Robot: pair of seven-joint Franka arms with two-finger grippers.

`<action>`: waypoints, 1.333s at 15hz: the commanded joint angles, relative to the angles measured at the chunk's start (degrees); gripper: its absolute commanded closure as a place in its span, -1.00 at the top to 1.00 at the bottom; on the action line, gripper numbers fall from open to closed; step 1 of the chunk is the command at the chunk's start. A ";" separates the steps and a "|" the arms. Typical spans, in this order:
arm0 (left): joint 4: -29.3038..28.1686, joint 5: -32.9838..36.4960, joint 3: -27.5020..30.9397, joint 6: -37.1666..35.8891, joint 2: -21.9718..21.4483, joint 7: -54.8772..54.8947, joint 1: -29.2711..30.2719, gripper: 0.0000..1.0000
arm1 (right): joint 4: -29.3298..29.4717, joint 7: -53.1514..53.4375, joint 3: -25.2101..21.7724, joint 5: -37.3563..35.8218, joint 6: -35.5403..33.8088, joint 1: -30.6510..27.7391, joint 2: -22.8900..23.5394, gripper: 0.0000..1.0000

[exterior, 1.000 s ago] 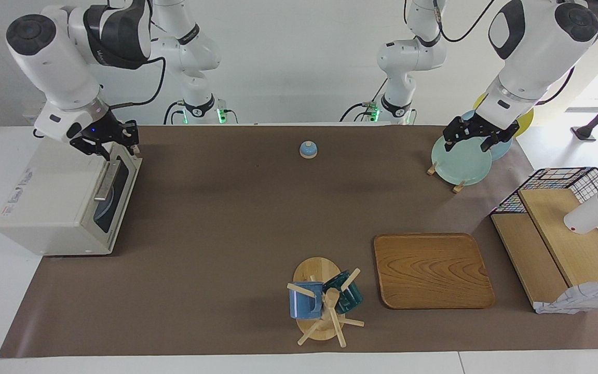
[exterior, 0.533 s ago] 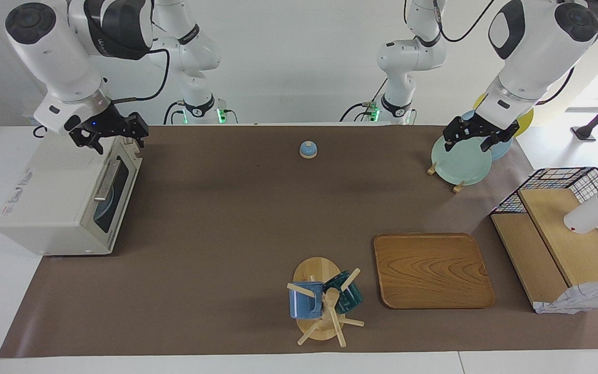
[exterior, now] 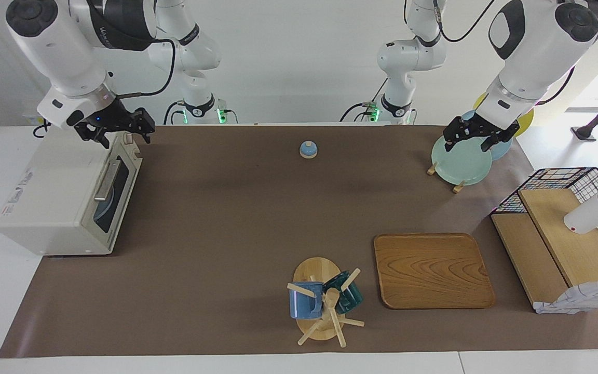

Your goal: Put eggplant into oven

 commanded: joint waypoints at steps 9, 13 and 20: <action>-1.52 -0.55 -0.51 0.68 -1.46 0.18 0.78 1.00 | 0.89 0.68 -1.51 1.38 0.73 0.96 -0.46 1.00; -1.44 -0.55 -0.51 0.68 -1.46 0.18 0.78 1.00 | 0.89 0.77 -1.59 1.47 0.82 0.96 -0.55 1.00; -1.44 -0.55 -0.51 0.77 -1.46 0.18 0.78 1.00 | 0.89 3.14 -2.21 1.38 0.47 2.37 -1.52 1.00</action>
